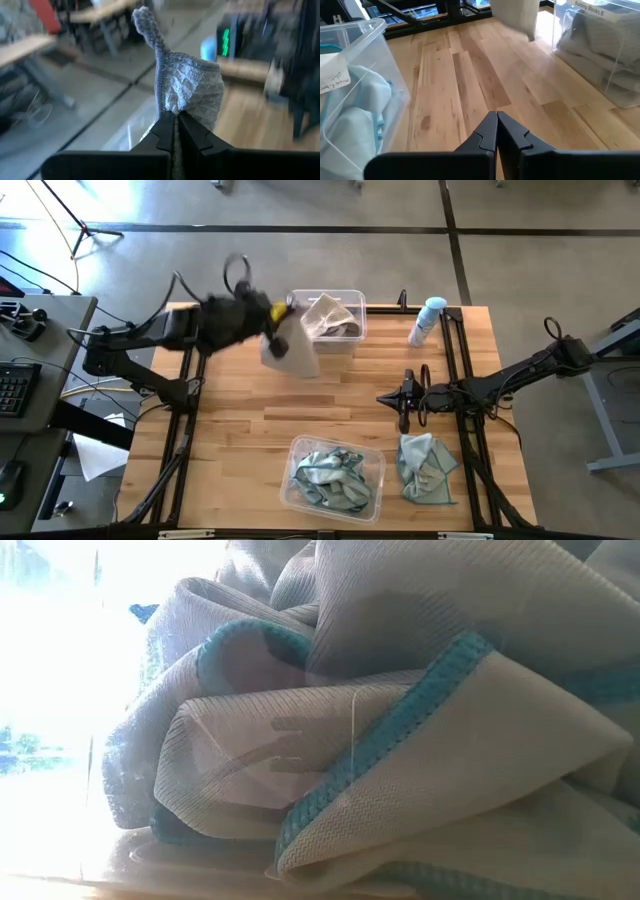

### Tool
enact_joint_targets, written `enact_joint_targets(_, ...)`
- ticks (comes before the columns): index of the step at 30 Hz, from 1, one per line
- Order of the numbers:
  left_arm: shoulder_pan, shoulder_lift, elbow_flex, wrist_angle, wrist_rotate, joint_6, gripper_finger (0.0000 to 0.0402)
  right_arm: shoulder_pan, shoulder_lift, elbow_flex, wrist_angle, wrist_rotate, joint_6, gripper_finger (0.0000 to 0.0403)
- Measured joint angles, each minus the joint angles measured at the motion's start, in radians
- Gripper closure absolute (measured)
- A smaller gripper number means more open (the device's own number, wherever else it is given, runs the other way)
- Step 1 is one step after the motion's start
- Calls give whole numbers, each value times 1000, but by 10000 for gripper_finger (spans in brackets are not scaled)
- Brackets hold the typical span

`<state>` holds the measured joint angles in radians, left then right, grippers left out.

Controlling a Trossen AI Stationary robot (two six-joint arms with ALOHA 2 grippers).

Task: Sort microfiber towel by color & place in baskets
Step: Put the white towel into the top transparent bin

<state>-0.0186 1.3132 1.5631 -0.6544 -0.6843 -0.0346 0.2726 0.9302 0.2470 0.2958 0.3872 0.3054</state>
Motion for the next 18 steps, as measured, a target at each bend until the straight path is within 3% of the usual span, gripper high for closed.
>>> enact_joint_targets(5,168,1,33,211,210,97,401,0,0,0,0,1,0,402)
enact_joint_targets(18,453,96,89,576,515,73,401,0,0,0,0,2,-18,402)
